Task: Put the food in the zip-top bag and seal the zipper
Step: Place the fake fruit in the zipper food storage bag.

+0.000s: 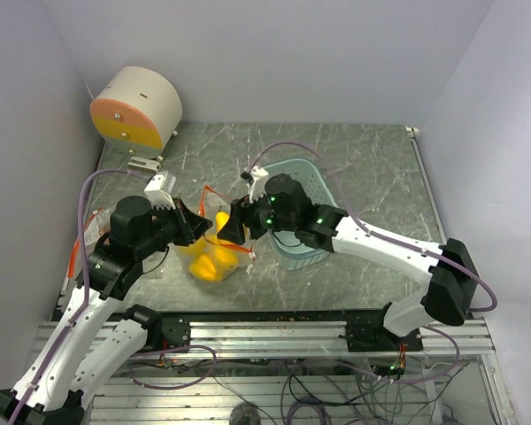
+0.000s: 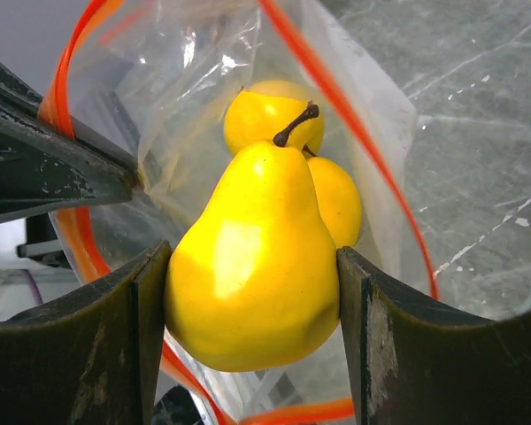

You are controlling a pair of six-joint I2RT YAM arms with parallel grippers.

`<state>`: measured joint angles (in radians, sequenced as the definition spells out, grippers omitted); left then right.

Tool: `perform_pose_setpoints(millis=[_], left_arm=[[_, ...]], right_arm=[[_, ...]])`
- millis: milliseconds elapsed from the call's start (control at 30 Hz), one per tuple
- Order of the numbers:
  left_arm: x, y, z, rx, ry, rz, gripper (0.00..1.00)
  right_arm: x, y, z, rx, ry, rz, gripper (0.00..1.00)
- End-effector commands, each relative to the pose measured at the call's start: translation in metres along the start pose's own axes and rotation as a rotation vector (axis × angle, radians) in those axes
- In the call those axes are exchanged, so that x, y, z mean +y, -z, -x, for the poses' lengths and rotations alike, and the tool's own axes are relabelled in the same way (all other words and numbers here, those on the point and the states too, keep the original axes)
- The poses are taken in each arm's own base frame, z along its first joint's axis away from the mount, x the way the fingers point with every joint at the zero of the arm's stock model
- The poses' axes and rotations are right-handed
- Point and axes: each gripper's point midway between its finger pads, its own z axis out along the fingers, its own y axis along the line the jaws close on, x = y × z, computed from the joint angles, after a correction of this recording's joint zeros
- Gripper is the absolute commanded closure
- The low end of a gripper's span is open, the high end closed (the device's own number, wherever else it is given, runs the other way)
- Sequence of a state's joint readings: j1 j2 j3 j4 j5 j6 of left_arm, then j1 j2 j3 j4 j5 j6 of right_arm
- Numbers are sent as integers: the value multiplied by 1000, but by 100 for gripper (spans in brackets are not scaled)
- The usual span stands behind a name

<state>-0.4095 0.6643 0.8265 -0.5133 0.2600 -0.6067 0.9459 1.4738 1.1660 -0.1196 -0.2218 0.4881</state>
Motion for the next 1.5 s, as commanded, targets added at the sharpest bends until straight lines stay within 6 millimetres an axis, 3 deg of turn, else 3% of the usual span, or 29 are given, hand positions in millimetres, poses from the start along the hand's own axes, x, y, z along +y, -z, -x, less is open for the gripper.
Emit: perform_pose_setpoints(millis=[0,67,100,300,400,567,667,767,1067,1267,1467], left_arm=[[-14,-3,7,-5,3,-62,93],[-14,-5,7,-2,1,-65,93],[-14,-6,7,0,-1,-62,93],[-17,0,12,11,-51,-55,93],[-18,4,12,40,-88,-48,93],[-38,3,9,85,-111,-163,93],[-51,0,4,114,-105,-246,93],[-50,-4,1,132,-117,-260,93],[-51,-10,4,151,-176,-270,93],[-53,-18,5,160,-174,-289,93],[-59,-18,8,162,-175,-319,93]], right_arm=[[4,-8,-6,21,73,-111,32],[2,-2,-2,4,95,-147,5],[2,3,2,-7,104,-156,1],[3,37,17,-39,187,-190,0],[21,57,20,-39,268,-97,0],[59,68,3,25,356,145,9],[73,71,-3,37,382,238,13],[83,74,-10,52,409,312,14],[73,68,-54,213,431,358,23],[59,59,-71,257,426,314,24],[46,46,-73,259,420,244,47]])
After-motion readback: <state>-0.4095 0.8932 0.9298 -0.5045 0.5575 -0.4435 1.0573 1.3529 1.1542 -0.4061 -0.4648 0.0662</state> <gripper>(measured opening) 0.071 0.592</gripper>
